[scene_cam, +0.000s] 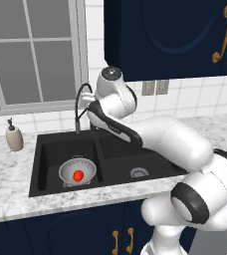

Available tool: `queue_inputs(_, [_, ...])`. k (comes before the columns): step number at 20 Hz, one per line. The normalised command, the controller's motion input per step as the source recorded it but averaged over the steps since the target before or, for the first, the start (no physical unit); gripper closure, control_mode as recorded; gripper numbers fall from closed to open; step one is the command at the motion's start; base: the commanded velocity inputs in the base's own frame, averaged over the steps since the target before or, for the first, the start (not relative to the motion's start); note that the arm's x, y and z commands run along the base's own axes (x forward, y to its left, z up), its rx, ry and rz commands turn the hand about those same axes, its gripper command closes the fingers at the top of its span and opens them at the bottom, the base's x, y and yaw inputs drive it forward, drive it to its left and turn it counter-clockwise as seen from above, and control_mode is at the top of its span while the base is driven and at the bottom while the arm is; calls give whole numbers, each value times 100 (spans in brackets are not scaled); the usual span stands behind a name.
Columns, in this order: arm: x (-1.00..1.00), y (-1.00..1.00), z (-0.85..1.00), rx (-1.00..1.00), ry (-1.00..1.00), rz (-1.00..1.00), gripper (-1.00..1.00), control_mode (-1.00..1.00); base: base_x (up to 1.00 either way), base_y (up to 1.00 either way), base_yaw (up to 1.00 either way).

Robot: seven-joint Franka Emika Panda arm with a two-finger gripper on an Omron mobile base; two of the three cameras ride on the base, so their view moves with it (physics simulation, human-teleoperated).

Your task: Put the colander in the sink, put the apple in the colander, and turn on the sink faucet and pour water over the colander.

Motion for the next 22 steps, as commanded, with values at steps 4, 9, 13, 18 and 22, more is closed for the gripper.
queue_inputs(4, [-54,-100,-11,2,0,10,-100,-100,0,0,0])
queue_inputs(9, [-4,-85,-13,1,-3,14,-100,-100,0,0,0])
queue_inputs(13, [20,-59,-13,0,-9,17,-100,-100,0,0,0])
queue_inputs(18, [34,-18,-31,-1,-12,10,-100,-100,0,0,0])
queue_inputs(22, [42,0,-39,0,-16,0,-100,-100,0,0,0])
